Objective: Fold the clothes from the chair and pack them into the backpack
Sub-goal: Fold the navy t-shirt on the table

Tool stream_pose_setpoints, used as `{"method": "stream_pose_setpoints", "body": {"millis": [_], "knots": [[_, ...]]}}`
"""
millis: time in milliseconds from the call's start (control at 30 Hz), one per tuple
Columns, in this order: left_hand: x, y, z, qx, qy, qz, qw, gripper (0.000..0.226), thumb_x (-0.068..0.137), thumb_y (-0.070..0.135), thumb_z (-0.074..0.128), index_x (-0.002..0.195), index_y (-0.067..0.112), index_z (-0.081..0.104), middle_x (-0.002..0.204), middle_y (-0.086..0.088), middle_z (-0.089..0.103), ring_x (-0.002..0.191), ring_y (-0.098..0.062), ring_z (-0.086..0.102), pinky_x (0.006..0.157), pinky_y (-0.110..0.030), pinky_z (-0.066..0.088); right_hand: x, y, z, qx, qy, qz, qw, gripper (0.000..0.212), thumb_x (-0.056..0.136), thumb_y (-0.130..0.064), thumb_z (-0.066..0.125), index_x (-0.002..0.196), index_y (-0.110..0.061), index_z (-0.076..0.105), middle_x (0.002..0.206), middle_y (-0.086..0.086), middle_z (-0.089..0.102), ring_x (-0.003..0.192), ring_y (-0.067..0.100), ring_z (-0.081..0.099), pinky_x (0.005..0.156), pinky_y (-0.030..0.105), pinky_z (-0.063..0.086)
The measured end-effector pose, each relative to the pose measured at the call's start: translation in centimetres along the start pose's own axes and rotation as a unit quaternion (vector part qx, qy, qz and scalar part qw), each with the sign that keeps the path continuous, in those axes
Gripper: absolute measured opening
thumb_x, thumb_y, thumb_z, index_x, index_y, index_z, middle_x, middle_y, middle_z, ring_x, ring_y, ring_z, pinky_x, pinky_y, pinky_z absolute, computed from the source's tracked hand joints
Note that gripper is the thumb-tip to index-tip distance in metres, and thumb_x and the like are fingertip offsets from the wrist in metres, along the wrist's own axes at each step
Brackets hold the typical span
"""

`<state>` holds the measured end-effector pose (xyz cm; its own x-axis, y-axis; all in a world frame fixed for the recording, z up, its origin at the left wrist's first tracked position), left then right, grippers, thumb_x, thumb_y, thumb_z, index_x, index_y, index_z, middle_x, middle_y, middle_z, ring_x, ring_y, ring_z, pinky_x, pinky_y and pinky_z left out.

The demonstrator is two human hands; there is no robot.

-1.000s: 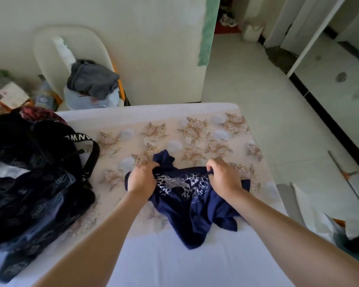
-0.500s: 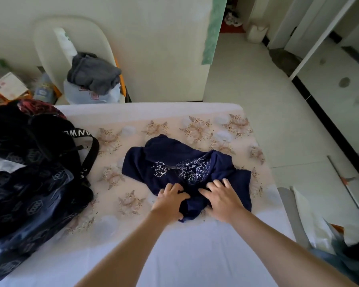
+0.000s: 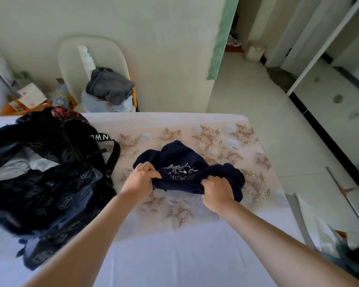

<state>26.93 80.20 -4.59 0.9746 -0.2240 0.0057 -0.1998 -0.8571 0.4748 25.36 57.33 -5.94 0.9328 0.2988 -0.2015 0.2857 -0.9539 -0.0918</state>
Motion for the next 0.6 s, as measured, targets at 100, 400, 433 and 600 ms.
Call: {"method": "stream_pose_setpoints", "body": {"millis": [100, 400, 433, 600], "knots": [[-1.4, -2.0, -0.9, 0.140, -0.092, -0.034, 0.985, 0.029, 0.088, 0.020, 0.062, 0.110, 0.037, 0.071, 0.112, 0.004, 0.053, 0.114, -0.022, 0.047, 0.095, -0.034, 0.039, -0.5, -1.0, 0.4, 0.090, -0.072, 0.091, 0.989, 0.018, 0.086, -0.030, 0.052, 0.101, -0.020, 0.058, 0.088, -0.001, 0.067, 0.084, 0.026, 0.064, 0.067, 0.034, 0.046], [-4.0, -0.9, 3.3, 0.055, -0.166, -0.030, 0.984, 0.050, 0.088, 0.008, 0.050, 0.129, 0.036, 0.058, 0.137, 0.004, 0.050, 0.130, -0.020, 0.040, 0.109, -0.035, 0.034, -2.9, -10.1, 1.9, 0.451, -0.223, 0.084, 0.860, 0.021, 0.095, -0.029, 0.058, 0.115, -0.026, 0.065, 0.106, 0.000, 0.071, 0.087, 0.013, 0.070, 0.066, 0.032, 0.058], [-4.0, -0.2, 4.3, 0.006, -0.175, -0.025, 0.984, 0.047, 0.090, 0.011, 0.051, 0.129, 0.036, 0.058, 0.138, 0.005, 0.050, 0.131, -0.019, 0.040, 0.110, -0.036, 0.035, -2.7, -8.3, 1.4, 0.410, -0.162, 0.096, 0.893, 0.021, 0.095, -0.025, 0.055, 0.112, -0.028, 0.067, 0.102, -0.003, 0.072, 0.085, 0.010, 0.069, 0.074, 0.031, 0.057], [-5.8, 3.2, 10.6, 0.009, -0.290, 0.014, 0.957, 0.085, 0.080, 0.050, 0.069, 0.151, 0.036, 0.024, 0.155, 0.006, 0.024, 0.141, -0.021, 0.027, 0.110, -0.044, 0.037, -3.8, 1.1, 3.4, 0.182, -0.077, 0.160, 0.967, 0.050, 0.090, -0.005, 0.048, 0.134, -0.028, 0.058, 0.145, -0.001, 0.050, 0.131, 0.021, 0.048, 0.107, 0.034, 0.040]]}}
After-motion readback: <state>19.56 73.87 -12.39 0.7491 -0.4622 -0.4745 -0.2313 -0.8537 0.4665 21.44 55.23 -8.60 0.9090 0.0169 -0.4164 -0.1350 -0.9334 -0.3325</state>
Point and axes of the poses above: each hand's wrist, its own x-axis towards the middle knuckle, its own z-axis out of the palm, y = z × x, the point moved 8 cm from there along x, towards the middle knuckle
